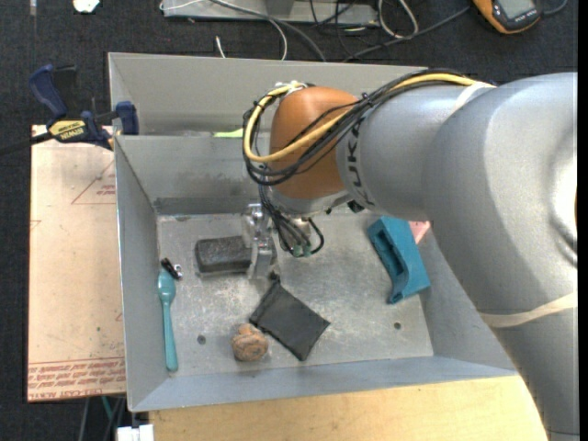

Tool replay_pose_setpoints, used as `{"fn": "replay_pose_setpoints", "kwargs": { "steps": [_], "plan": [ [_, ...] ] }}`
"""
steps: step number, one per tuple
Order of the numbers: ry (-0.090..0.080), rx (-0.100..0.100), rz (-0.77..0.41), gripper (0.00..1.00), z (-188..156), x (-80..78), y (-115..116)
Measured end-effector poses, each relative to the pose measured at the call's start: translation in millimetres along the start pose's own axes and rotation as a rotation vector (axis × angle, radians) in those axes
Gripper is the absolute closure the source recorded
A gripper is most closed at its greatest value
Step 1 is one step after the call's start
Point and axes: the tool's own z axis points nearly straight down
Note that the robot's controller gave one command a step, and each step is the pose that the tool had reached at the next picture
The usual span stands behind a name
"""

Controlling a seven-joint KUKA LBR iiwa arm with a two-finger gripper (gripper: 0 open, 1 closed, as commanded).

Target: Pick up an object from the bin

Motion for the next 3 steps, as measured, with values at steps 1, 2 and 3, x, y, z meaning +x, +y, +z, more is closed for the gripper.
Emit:
{"fn": "replay_pose_setpoints", "kwargs": {
  "steps": [1,2,3],
  "plan": [
    [0.000,0.000,0.000,1.00,0.0,0.0,0.0],
    [-0.013,-0.001,-0.011,1.00,-0.5,3.8,0.6],
    [-0.021,0.000,-0.033,1.00,-0.4,9.2,9.7]
  ]
}}
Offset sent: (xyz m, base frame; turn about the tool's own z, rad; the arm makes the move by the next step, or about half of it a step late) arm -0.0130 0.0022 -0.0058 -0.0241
